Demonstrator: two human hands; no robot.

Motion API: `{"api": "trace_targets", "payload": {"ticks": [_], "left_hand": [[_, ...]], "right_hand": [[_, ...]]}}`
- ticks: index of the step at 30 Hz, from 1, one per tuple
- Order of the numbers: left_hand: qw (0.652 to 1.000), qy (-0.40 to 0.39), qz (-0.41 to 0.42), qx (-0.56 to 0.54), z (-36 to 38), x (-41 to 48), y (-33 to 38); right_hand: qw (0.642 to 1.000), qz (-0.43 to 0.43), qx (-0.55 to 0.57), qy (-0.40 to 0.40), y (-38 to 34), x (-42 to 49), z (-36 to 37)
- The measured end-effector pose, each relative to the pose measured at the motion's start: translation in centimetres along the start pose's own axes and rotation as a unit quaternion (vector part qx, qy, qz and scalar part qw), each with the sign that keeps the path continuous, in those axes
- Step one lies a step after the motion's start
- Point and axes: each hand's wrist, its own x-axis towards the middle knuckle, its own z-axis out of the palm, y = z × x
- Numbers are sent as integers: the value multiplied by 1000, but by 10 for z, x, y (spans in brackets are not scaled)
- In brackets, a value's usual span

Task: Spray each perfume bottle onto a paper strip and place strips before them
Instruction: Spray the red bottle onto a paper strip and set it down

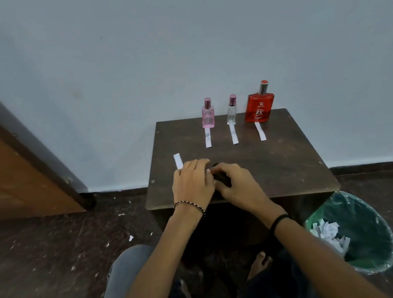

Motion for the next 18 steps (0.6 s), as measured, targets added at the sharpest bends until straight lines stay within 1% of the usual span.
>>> {"api": "trace_targets", "payload": {"ticks": [3,6,8,11,14,18], "left_hand": [[999,11,-45,13,-18,-9,-28],[997,14,-80,7,-35,-18,-50],[996,9,-83,7,-43,-23,-60],[996,-23,-84,15,-51,-31,-68],[995,-49,-83,28,-55,-40,-74],[994,-75,-74,44,-58,-47,-79]], "right_hand": [[996,-31,-58,-56,-24,5,27],[987,-41,-129,-89,-44,6,55],[986,-35,-133,-99,-54,5,67],[981,-31,-147,-119,-66,3,75],[980,-22,-139,-142,-72,3,72],[978,-8,-144,-148,-72,0,61]]}}
